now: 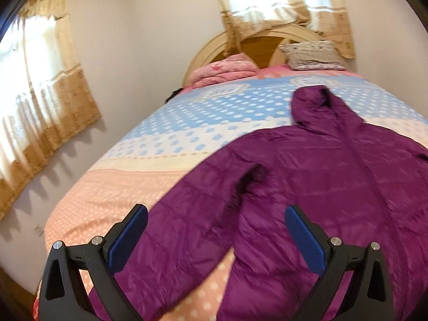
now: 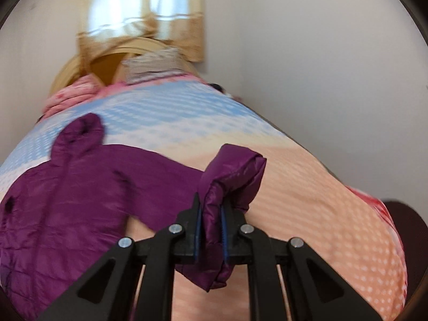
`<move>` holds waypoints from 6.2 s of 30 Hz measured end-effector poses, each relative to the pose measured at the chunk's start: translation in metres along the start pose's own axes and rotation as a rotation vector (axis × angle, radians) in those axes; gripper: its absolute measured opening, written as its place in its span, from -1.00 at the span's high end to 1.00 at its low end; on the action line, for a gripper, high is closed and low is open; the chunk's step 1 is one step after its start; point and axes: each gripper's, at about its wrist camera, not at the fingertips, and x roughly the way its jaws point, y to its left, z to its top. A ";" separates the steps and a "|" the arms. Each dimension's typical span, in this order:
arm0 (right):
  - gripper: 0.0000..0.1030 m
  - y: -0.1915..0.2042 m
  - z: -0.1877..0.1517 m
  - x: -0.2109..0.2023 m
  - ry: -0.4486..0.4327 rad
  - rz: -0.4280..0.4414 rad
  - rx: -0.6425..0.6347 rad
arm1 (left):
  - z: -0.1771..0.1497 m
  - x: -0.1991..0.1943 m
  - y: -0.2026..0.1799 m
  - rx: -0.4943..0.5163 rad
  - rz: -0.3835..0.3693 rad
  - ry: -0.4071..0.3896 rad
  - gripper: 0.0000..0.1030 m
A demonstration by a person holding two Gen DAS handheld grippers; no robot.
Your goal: Fold large clothes
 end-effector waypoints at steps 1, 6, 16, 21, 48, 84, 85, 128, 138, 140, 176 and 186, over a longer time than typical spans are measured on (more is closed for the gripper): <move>0.73 0.017 0.002 0.003 -0.004 0.024 -0.025 | 0.002 0.006 0.001 -0.008 0.013 0.002 -0.98; 0.73 0.102 -0.008 0.025 -0.002 0.133 -0.146 | 0.001 0.028 -0.003 -0.023 0.044 0.039 -0.98; -0.17 0.182 -0.048 0.072 0.099 0.303 -0.217 | -0.003 0.030 -0.024 -0.052 -0.051 0.096 -0.98; -0.35 0.141 -0.050 0.043 0.033 0.279 -0.197 | 0.012 0.015 -0.055 -0.039 -0.099 0.076 -0.98; -0.94 0.005 -0.082 0.100 0.189 -0.027 -0.060 | 0.048 -0.021 -0.149 0.155 -0.265 -0.038 0.88; 0.07 0.128 -0.015 0.199 0.237 0.253 -0.170 | 0.016 0.115 -0.160 0.172 0.096 0.142 -0.89; 0.07 0.128 -0.015 0.199 0.240 0.250 -0.175 | 0.015 0.115 -0.160 0.170 0.095 0.144 -0.89; -0.25 0.137 0.010 0.145 0.201 0.369 -0.175 | 0.032 0.063 -0.146 0.069 -0.086 0.081 -0.90; -0.26 0.165 -0.043 0.161 0.250 0.313 -0.276 | 0.000 0.091 -0.168 0.126 -0.045 0.196 -0.98; -0.26 0.165 -0.045 0.161 0.248 0.306 -0.284 | 0.000 0.091 -0.168 0.119 -0.052 0.198 -0.98; -0.79 0.119 -0.088 0.041 0.185 0.293 -0.325 | -0.093 0.017 0.124 -0.096 0.287 0.253 -0.98; -0.79 0.143 -0.117 0.024 0.187 0.262 -0.344 | -0.159 0.019 0.190 -0.336 0.138 0.361 -0.81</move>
